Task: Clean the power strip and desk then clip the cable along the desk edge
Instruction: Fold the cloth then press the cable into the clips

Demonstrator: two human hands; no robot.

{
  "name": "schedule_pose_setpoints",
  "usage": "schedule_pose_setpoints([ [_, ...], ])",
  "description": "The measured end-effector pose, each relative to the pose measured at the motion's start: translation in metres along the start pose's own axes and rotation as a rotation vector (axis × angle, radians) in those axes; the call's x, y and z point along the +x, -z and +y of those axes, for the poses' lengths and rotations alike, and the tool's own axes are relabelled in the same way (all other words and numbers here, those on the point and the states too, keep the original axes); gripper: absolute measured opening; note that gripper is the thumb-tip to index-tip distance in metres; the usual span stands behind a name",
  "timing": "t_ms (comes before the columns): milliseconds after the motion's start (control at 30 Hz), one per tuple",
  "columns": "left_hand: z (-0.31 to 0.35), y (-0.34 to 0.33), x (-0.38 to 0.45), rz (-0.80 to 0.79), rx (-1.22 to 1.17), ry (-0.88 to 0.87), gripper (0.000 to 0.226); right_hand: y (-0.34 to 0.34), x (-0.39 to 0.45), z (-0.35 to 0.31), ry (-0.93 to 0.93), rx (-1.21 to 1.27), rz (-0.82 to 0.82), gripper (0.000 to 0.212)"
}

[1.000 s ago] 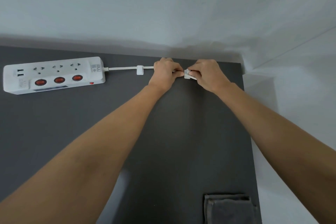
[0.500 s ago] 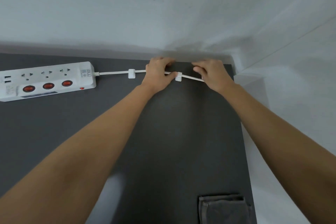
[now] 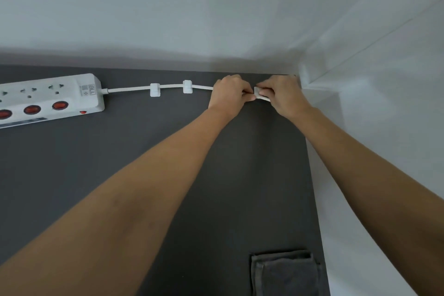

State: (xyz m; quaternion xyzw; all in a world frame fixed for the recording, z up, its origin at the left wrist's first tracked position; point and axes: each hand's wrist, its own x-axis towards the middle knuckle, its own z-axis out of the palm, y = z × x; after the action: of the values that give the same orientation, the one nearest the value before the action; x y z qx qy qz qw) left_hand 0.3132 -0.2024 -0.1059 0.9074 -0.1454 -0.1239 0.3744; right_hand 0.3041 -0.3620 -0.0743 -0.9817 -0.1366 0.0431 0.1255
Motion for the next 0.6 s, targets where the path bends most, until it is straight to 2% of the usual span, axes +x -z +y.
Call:
schedule_pose_setpoints([
  [200,0.001,-0.004,0.002,0.071,-0.020,0.041,0.017,-0.003,0.004,0.002,0.030,-0.025,-0.051,0.020],
  [600,0.013,-0.004,0.004,0.101,-0.003,0.132,0.014,0.000,0.006,0.001,0.054,-0.042,-0.073,0.022],
])
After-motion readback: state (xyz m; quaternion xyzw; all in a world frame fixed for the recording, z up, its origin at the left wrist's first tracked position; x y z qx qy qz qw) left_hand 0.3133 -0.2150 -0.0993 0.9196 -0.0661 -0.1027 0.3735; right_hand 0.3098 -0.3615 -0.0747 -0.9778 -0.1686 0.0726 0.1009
